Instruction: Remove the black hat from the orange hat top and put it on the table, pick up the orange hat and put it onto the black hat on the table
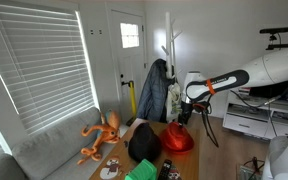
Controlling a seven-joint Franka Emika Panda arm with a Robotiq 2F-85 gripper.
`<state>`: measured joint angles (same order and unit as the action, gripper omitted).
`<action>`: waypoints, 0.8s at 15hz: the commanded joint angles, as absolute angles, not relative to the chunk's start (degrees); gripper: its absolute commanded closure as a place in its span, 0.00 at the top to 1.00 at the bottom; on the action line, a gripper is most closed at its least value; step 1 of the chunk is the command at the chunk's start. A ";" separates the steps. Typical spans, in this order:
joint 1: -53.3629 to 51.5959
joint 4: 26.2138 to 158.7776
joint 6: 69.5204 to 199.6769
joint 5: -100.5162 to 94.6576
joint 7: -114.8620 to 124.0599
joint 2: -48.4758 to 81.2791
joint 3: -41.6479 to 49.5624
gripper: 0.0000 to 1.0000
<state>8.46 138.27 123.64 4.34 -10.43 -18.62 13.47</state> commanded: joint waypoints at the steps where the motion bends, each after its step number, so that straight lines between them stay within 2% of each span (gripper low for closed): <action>1: 8.59 138.70 125.14 5.70 -9.23 -18.08 13.03 0.41; 4: 8.53 138.75 125.47 6.27 -9.03 -17.86 12.97 0.19; 7: 8.72 138.74 125.45 6.34 -8.14 -18.21 12.79 0.01; 12: 9.32 136.97 121.75 3.52 -4.42 -21.66 11.26 0.01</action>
<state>8.41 137.87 124.32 5.11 -7.44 -18.56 12.80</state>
